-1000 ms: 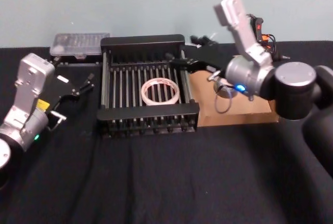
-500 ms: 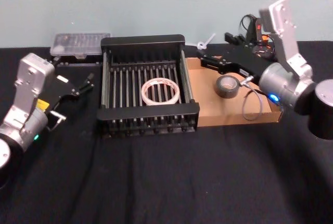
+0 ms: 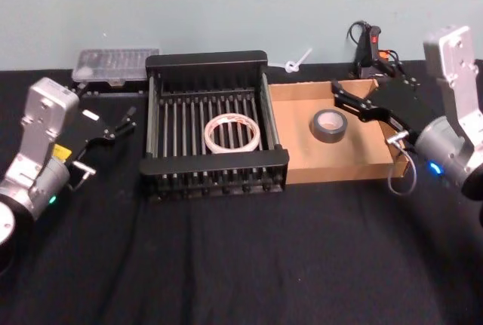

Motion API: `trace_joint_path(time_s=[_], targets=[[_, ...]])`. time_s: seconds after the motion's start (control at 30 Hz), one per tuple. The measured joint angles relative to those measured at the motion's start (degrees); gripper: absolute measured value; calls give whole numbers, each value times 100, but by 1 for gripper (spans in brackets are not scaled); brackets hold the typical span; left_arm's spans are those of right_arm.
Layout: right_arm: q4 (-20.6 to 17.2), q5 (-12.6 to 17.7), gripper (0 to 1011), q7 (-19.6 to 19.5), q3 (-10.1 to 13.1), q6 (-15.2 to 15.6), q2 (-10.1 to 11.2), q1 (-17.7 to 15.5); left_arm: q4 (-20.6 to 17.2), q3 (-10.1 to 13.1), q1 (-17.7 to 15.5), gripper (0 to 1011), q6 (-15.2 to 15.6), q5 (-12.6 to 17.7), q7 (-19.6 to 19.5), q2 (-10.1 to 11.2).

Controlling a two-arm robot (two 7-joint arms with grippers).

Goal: Pick up the white tape and place it into the black box , Pick up the silver tape and place it into the brown box.

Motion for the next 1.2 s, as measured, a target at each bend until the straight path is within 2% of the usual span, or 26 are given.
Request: trace_joint_path(time_s=[0.2, 0.37, 0.5, 0.8, 1.2], targets=[[121, -393, 1002, -364, 102, -288, -73, -224, 0, 0, 0, 1001, 0, 0, 0, 0], [324, -673, 1002, -560, 127, -408, -149, -299, 0, 0, 0, 1001, 0, 0, 0, 0], [456, -784, 1002, -633, 160, -435, -214, -327, 0, 0, 0, 1001, 0, 0, 0, 0], [634, -947, 1003, -683, 236, -443, -348, -353, 0, 0, 0, 1001, 0, 0, 0, 0], [630, -948, 1002, -680, 229, -436, -338, -353, 0, 0, 0, 1001, 0, 0, 0, 0]])
